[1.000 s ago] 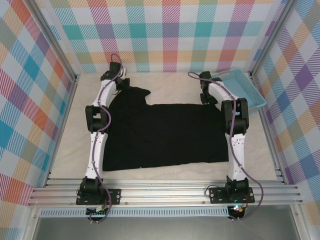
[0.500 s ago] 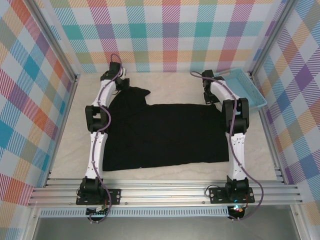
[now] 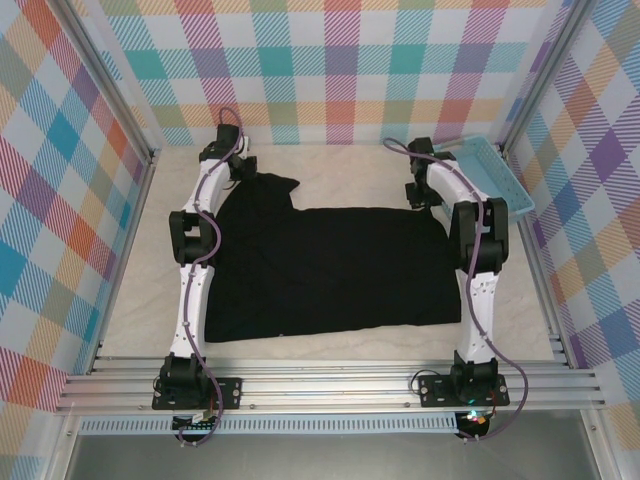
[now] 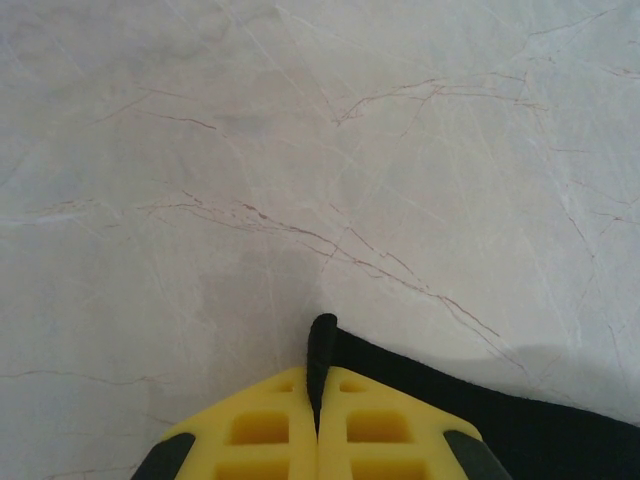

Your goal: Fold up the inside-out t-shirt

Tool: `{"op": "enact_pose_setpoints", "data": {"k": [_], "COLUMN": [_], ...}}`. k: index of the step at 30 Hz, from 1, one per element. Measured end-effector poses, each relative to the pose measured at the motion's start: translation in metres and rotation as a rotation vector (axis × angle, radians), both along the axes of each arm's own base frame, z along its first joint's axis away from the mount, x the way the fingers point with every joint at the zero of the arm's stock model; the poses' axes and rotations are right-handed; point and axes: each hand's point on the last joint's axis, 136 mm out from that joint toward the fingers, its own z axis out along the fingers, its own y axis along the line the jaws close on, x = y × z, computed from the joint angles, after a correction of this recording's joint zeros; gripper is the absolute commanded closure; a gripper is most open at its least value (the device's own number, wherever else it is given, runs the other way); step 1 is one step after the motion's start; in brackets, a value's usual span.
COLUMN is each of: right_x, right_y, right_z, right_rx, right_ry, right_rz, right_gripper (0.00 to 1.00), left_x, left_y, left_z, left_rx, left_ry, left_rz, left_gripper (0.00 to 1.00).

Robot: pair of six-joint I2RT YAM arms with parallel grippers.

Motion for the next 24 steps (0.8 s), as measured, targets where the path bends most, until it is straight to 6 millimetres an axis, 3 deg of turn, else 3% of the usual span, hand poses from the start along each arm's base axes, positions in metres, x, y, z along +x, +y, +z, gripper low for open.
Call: {"op": "enact_pose_setpoints", "data": {"k": [7,15,21,24], "right_x": [-0.006,0.009,0.013,0.017], "right_y": [-0.002,-0.009,-0.014,-0.016], "right_z": [-0.005,-0.023,-0.014,-0.01], "right_rx": [-0.01,-0.075,-0.101,-0.11], "right_ry": [0.021,0.039,0.028,0.018], "right_rz": [0.005,0.014,0.017,0.017], "right_gripper": [0.69,0.82,0.99,1.0], "left_x": [0.0,0.0,0.0,0.0], "left_y": [0.0,0.0,0.0,0.0], "left_z": [0.0,0.0,0.0,0.0], "left_rx": [0.0,0.0,0.0,0.0], "left_ry": [0.0,0.0,0.0,0.0], "left_rz": [0.0,0.0,0.0,0.0], "left_gripper": [1.0,1.0,1.0,1.0]}}
